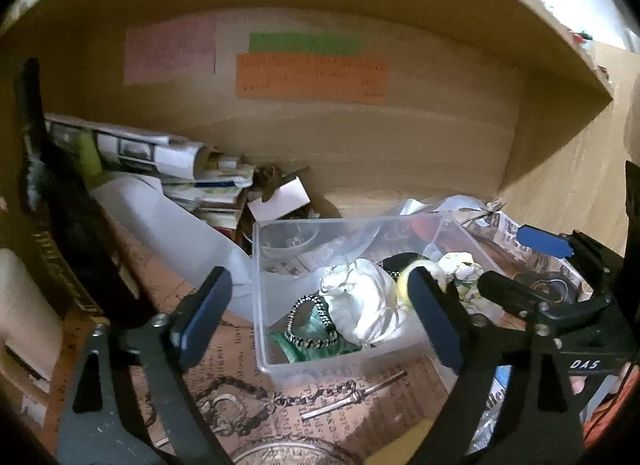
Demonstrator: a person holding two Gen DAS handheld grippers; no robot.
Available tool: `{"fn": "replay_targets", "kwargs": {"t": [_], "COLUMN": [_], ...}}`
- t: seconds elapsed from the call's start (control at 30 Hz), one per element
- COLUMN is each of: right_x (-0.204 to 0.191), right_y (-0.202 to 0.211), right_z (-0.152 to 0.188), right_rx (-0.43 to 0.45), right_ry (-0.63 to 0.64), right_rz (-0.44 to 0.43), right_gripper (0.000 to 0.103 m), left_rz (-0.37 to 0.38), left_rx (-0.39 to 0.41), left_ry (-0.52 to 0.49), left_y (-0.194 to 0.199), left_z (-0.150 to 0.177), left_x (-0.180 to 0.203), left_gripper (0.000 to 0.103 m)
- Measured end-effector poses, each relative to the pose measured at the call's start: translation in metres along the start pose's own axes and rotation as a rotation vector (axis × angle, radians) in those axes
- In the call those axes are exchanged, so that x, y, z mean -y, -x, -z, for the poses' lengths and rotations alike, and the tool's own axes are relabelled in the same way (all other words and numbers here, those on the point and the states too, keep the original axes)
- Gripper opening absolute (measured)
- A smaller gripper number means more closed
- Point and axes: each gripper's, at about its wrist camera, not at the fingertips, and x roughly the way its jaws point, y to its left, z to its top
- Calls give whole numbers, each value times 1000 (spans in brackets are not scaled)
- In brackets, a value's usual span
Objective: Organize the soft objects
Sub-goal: 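Place the bracelet and yellow chick plush into the clear box and release, then grasp the yellow-green sponge with the left gripper while the right grasps the grey glove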
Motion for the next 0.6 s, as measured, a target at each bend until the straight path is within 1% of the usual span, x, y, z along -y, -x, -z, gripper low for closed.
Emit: {"fn": "replay_targets", "kwargs": {"t": [0.07,0.1,0.13,0.2,0.3,0.37,0.5,0.6], "right_x": [-1,-2,-2,-5,-11,-16,-24,-31], "right_y": [10,14,19,29,40,45,48,46], "right_z": [0,1,2,6,13,19,34,49], "right_rx": [14,20,30,44,52,54,25,-23], "right_ry": [-3,-5,-6,-4,12,30,44,36], "right_rz": [-5,-6,-6,-6,2,11,4,-23], "right_gripper": [93,97,99,100,103,103,103,103], "left_rz": [-3,-3,-2,-1,15,22,21,17], "left_rx": [17,21,24,19,-10,-28,-69,-112], "left_ry": [-7,-9,-13,-19,-25,-25,-21,-13], "left_y": [11,14,19,24,30,32,33,31], "left_z": [3,3,6,11,22,29,46,59], "left_x": [2,2,3,6,9,11,13,12], "left_gripper": [100,101,101,102,102,102,103,103]}}
